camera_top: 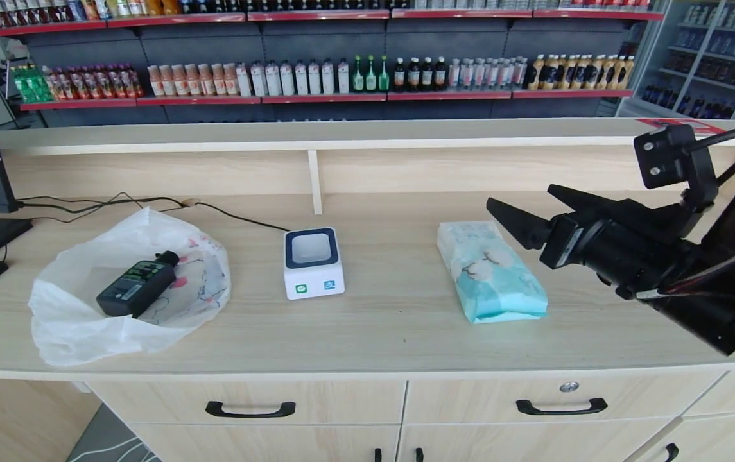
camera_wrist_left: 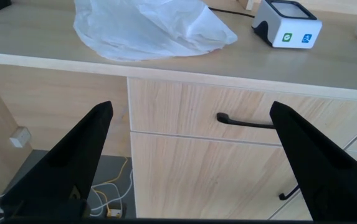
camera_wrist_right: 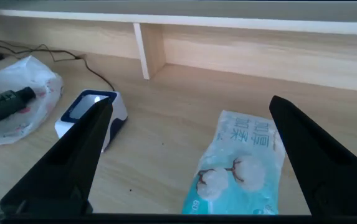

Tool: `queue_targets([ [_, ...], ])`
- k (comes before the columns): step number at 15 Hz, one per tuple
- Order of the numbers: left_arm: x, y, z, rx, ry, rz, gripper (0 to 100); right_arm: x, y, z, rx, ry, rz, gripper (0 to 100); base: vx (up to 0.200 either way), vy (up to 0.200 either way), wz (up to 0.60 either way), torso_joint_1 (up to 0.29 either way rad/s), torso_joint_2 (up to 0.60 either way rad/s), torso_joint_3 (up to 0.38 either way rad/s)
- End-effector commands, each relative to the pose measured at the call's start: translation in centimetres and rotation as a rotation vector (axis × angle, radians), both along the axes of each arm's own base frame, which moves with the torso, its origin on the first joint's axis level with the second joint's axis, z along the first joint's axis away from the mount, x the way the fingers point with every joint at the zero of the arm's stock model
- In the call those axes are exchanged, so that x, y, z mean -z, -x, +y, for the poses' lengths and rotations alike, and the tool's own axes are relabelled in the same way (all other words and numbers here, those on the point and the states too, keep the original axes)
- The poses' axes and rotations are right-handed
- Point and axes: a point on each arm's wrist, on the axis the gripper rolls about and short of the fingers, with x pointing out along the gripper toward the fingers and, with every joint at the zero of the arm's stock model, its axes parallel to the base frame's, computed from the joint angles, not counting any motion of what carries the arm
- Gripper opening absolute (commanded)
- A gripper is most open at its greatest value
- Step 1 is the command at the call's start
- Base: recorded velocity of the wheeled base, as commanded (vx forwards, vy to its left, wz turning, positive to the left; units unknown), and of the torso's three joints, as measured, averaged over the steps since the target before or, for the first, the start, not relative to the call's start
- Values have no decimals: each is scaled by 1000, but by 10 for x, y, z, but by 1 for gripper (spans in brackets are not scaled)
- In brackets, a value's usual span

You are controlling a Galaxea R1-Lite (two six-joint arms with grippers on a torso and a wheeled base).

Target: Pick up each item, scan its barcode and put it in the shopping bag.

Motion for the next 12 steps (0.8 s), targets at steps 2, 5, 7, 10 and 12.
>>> queue_targets([
  [2, 0, 0, 0, -1, 0, -1, 100, -45, 32, 3, -86, -121, -29, 100, 0, 0, 0, 0, 0, 0],
  [5, 0, 0, 0, -1, 0, -1, 100, -21, 29, -6, -133, -65, 43, 100, 0, 0, 0, 0, 0, 0],
  [7, 0, 0, 0, -1, 0, -1, 100, -17, 28, -4, -160, -53, 69, 100, 0, 0, 0, 0, 0, 0],
  [10, 0, 0, 0, -1, 0, -1, 100, -19, 31, 8, -208, -93, 243, 100, 0, 0, 0, 0, 0, 0],
  [12, 0, 0, 0, -1, 0, -1, 100, -30, 20, 4, -148, -50, 310, 100, 0, 0, 0, 0, 0, 0],
])
